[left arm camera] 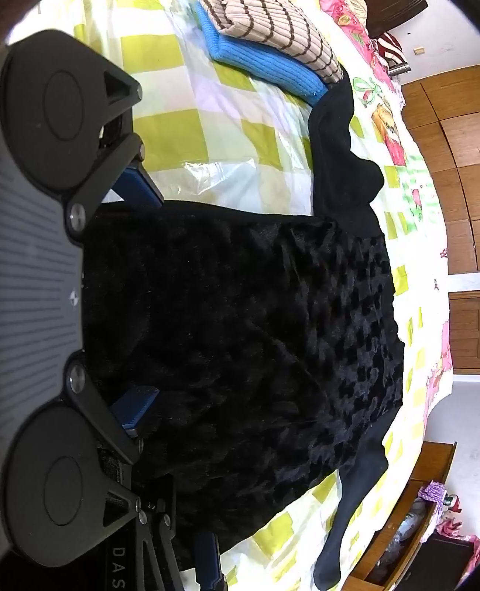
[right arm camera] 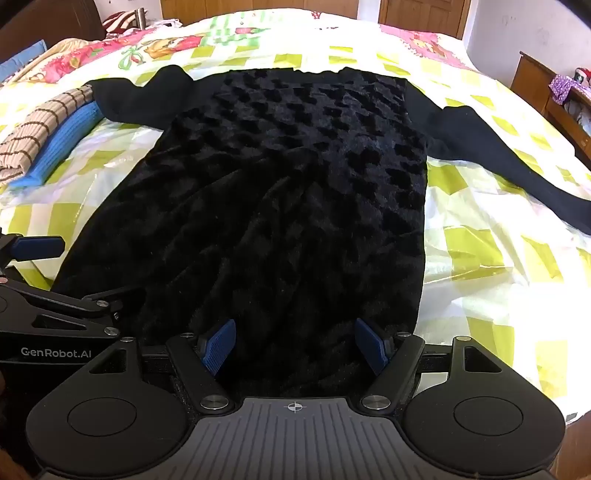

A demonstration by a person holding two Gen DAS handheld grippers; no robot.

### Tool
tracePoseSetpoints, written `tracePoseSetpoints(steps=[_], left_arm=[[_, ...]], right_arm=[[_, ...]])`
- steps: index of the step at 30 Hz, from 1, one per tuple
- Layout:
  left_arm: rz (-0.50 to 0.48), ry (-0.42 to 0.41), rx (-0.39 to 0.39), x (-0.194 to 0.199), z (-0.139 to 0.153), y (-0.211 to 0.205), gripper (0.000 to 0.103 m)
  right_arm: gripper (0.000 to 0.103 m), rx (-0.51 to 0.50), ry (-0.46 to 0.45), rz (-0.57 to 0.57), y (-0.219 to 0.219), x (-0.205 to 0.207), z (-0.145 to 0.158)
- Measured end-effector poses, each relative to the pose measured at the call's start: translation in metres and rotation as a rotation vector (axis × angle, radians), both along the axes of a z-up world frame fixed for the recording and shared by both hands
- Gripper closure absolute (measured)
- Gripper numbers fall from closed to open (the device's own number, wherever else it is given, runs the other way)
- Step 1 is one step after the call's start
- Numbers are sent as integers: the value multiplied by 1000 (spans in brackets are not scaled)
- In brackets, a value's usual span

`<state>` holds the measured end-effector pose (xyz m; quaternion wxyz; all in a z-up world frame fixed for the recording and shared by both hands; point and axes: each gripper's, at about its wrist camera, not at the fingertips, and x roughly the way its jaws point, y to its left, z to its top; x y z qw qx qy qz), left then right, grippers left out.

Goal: Fold small clothes

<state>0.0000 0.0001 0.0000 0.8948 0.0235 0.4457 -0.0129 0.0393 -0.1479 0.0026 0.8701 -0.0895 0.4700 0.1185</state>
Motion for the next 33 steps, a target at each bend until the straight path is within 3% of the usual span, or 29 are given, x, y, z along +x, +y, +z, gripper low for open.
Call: tracePoseSetpoints(steps=[33], left_arm=[[1,15,-1,3,-3,-1,0]], right_arm=[[31,-11,19,2,1,0,-2]])
